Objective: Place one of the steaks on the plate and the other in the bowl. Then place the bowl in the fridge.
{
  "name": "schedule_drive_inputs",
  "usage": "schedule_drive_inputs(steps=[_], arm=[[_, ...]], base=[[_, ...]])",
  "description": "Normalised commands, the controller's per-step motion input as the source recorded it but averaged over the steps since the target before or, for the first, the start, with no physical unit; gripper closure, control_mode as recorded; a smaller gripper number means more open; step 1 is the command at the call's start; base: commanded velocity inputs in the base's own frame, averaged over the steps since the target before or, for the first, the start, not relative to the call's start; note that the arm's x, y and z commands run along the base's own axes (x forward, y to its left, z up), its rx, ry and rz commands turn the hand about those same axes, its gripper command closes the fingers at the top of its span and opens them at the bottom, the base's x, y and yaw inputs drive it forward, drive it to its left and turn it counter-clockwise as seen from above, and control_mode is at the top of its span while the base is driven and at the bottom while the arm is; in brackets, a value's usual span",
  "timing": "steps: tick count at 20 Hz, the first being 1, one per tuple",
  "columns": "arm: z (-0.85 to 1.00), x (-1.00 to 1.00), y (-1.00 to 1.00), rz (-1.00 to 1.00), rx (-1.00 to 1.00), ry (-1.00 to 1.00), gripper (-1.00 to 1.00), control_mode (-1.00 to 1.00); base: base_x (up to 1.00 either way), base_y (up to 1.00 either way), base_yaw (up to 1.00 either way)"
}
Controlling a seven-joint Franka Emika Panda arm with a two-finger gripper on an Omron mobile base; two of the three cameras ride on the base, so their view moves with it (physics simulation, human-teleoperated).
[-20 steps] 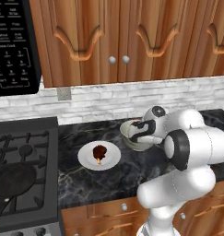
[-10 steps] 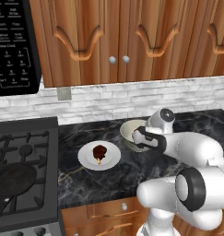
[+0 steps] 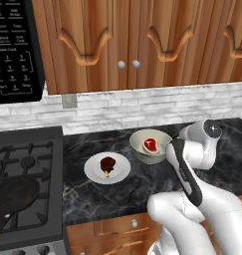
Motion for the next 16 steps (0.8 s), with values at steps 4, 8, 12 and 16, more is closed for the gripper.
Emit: schedule_drive_inputs(steps=[4, 8, 12, 16], arm=[[0.38, -1.0, -0.41, 0.0, 0.0, -0.2, -1.0, -1.0], [0.24, -0.99, -0.06, 0.01, 0.0, -0.14, -1.0, -1.0], [0.09, -0.61, 0.0, 0.01, -0.01, -0.01, -1.0, -1.0], [0.06, -0.57, 0.04, 0.0, -0.07, 0.0, -1.0, -1.0]], base=[[0.0, 0.0, 0.0], [0.0, 0.0, 0.0], [0.0, 0.0, 0.0], [0.0, 0.0, 0.0]])
